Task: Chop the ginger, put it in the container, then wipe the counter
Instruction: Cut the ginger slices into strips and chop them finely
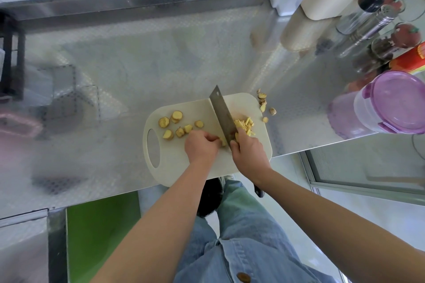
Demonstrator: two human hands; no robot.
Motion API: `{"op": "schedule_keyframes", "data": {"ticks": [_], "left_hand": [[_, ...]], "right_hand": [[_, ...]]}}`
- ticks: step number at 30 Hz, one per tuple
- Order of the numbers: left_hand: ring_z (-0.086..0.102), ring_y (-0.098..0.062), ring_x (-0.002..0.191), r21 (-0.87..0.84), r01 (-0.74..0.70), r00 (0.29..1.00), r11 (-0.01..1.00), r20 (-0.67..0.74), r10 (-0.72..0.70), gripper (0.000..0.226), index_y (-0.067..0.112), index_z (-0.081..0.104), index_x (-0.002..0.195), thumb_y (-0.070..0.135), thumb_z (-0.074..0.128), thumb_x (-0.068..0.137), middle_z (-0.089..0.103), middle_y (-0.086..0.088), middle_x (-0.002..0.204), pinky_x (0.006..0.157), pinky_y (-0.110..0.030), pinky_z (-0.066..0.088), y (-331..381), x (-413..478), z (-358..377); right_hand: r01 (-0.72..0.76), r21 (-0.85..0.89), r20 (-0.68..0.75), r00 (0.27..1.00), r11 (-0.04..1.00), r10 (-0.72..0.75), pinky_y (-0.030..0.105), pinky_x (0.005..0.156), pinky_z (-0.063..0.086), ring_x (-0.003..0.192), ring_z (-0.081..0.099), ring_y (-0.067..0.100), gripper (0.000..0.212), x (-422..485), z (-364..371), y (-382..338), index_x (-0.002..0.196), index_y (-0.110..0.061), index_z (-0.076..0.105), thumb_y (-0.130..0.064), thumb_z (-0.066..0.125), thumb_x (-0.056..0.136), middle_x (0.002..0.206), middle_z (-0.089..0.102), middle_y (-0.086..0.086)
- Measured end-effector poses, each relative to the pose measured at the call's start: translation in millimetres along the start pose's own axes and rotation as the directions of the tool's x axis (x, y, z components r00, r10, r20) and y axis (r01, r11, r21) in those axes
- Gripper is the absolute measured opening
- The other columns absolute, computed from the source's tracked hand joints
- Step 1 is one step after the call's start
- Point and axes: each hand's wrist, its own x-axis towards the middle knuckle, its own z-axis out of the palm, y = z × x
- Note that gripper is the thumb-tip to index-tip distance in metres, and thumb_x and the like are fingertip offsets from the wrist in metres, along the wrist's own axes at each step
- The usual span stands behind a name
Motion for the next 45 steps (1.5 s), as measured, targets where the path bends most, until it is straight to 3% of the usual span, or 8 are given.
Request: {"op": "schedule_keyframes", "data": {"ticks": [5,14,20,25,30,34,40,45], "left_hand": [[0.07,-0.021,0.072,-0.025,0.023,1.0,0.999,-0.016,-0.024,0.002,0.015,0.076,0.074,0.015,0.076,0.072,0.073,-0.006,0.07,0.07,-0.032,0.056,-1.2,0.1,0.9],[0.069,-0.022,0.07,-0.028,0.012,1.0,1.0,-0.003,-0.012,0.004,0.016,0.076,0.072,0.013,0.073,0.072,0.072,-0.006,0.067,0.071,-0.034,0.056,-0.9,0.9,0.8],[0.07,-0.022,0.067,-0.045,-0.001,1.0,0.999,0.012,0.001,0.007,0.018,0.075,0.07,0.011,0.075,0.071,0.072,-0.004,0.068,0.071,-0.037,0.057,-1.6,1.7,0.0],[0.069,-0.019,0.07,-0.03,0.013,1.0,0.999,0.023,-0.013,0.005,0.016,0.076,0.076,0.012,0.074,0.072,0.073,-0.005,0.07,0.07,-0.028,0.054,1.4,0.0,-2.7],[0.065,-0.013,0.064,-0.024,0.022,1.0,0.999,0.022,-0.021,0.005,0.017,0.072,0.074,0.012,0.074,0.074,0.072,-0.005,0.068,0.059,-0.02,0.046,2.8,-2.2,-5.2],[0.069,-0.019,0.068,-0.039,0.02,1.0,0.999,0.017,-0.019,0.015,0.02,0.068,0.064,0.009,0.074,0.074,0.07,-0.005,0.065,0.068,-0.028,0.055,2.5,-1.3,-5.0],[0.069,-0.023,0.065,-0.065,0.004,1.0,0.998,0.022,-0.003,0.023,0.022,0.064,0.056,0.009,0.075,0.072,0.069,-0.005,0.06,0.071,-0.039,0.057,-0.4,-0.1,-5.0],[0.068,-0.023,0.064,-0.062,0.016,0.999,0.998,0.037,-0.013,0.013,0.017,0.069,0.062,0.011,0.077,0.07,0.069,-0.004,0.059,0.069,-0.035,0.056,1.4,-0.2,-5.1]], "right_hand": [[0.046,0.007,-0.003,0.999,0.999,-0.046,0.03,0.051,0.027,0.064,0.044,0.022,0.033,-2.4,-9.1,-4.7,0.129,-0.009,0.043,-0.02,0.04,0.099,0.071,0.048,0.003],[0.015,-0.043,0.091,0.996,0.999,-0.011,0.026,0.047,0.022,0.056,0.036,0.012,0.011,-9.4,-10.7,-7.9,0.093,-0.017,0.033,-0.023,0.039,0.1,0.065,0.038,-0.002],[-0.011,-0.053,0.076,0.997,0.999,0.015,0.031,0.054,0.031,0.065,0.046,0.024,0.008,-4.9,3.4,-10.1,0.092,-0.016,0.033,-0.018,0.039,0.098,0.07,0.043,0.002],[0.003,0.075,-0.011,1.0,0.997,-0.002,0.035,0.056,0.037,0.064,0.046,0.031,0.01,7.0,7.5,-12.9,0.089,-0.013,0.035,-0.017,0.041,0.097,0.073,0.052,0.01],[0.019,0.071,-0.023,1.0,0.997,-0.017,0.038,0.06,0.045,0.066,0.05,0.03,0.025,2.6,-0.9,-8.4,0.119,-0.006,0.046,-0.018,0.041,0.097,0.072,0.053,0.01],[0.062,0.02,-0.013,0.998,0.998,-0.062,0.031,0.053,0.031,0.063,0.046,0.024,0.033,-4.1,-3.4,-2.7,0.129,-0.01,0.043,-0.019,0.042,0.098,0.07,0.05,0.005],[0.05,-0.005,0.031,0.998,0.999,-0.05,0.031,0.052,0.027,0.063,0.047,0.026,0.014,-7.0,3.9,-0.9,0.106,-0.011,0.043,-0.022,0.041,0.098,0.066,0.045,0.002],[0.027,-0.036,0.044,0.999,0.999,-0.026,0.032,0.056,0.033,0.066,0.047,0.025,0.008,-4.6,8.1,-5.8,0.101,-0.013,0.04,-0.021,0.041,0.098,0.071,0.047,0.003]]}}
